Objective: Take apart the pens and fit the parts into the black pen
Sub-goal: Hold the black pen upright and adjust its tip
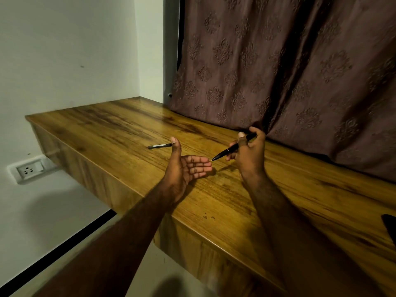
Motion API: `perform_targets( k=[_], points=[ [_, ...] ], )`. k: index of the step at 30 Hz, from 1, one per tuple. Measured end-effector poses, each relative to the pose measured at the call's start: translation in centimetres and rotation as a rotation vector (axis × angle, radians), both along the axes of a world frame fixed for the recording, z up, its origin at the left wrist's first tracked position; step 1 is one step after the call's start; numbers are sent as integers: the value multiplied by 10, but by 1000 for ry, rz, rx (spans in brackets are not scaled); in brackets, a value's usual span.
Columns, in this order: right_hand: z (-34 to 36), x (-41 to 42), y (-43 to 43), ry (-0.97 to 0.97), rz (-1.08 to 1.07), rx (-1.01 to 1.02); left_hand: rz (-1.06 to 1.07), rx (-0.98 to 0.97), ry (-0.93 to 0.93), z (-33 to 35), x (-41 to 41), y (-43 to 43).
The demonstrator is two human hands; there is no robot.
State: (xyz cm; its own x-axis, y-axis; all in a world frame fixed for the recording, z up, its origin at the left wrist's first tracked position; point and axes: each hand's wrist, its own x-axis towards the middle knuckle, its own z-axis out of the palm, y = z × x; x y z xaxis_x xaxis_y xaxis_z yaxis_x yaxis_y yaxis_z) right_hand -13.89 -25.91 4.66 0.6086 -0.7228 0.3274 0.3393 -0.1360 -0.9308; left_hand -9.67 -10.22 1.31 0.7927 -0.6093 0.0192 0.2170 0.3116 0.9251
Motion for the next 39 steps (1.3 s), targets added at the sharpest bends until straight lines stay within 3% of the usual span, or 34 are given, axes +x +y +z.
perform_targets(
  k=[8,27,39],
  points=[
    [-4,0,16,-23,77,-13,-18,-44,11,1,-3,2],
    [-7,-1,18,-92,31,67,-13,-65,9,0,-1,3],
    [-3,0,17,-91,5,-18,-5,-61,0,3,-3,3]
  ],
)
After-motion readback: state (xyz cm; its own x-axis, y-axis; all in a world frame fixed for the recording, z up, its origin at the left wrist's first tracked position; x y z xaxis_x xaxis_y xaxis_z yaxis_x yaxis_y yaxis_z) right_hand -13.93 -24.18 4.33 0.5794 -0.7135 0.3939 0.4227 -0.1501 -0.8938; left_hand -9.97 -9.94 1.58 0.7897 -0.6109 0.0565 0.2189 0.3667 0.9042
